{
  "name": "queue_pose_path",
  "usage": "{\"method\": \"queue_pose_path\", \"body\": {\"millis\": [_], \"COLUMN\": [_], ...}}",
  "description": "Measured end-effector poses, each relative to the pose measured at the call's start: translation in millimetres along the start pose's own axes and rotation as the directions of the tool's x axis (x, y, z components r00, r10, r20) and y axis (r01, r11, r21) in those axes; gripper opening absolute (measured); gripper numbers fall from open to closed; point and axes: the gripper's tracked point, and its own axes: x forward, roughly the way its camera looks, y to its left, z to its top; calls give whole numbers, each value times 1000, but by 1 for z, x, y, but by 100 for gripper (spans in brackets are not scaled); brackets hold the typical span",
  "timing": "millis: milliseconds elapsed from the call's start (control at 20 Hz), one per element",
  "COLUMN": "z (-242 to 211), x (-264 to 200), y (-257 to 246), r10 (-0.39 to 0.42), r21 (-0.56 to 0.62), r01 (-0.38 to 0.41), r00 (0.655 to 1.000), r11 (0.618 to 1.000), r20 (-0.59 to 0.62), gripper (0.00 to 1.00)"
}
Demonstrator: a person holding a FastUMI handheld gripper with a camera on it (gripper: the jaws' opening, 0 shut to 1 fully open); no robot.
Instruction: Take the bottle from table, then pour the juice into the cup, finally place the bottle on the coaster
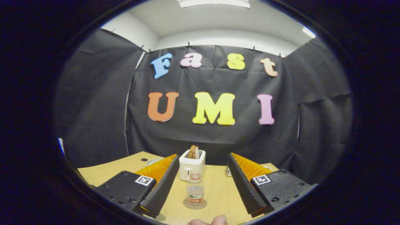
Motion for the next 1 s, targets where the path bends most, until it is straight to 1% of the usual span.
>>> {"method": "queue_pose_path", "body": {"millis": [100,200,350,500,650,750,1000], "z": [39,63,81,80,72,67,63], "x": [-29,-59,-99,-134,-159,-170,-185], "y": [-13,-19,-19,-11,-2,3,6], "r10": [-51,-81,-80,-63,-53,-51,-83], "r21": [-24,-30,-16,0,16,18,14], "r01": [52,83,81,63,52,51,82], "r00": [998,995,995,997,998,999,996], "r11": [998,996,997,998,999,999,996], "r20": [44,59,55,39,20,14,19], "gripper": [99,99,99,99,99,99,99]}}
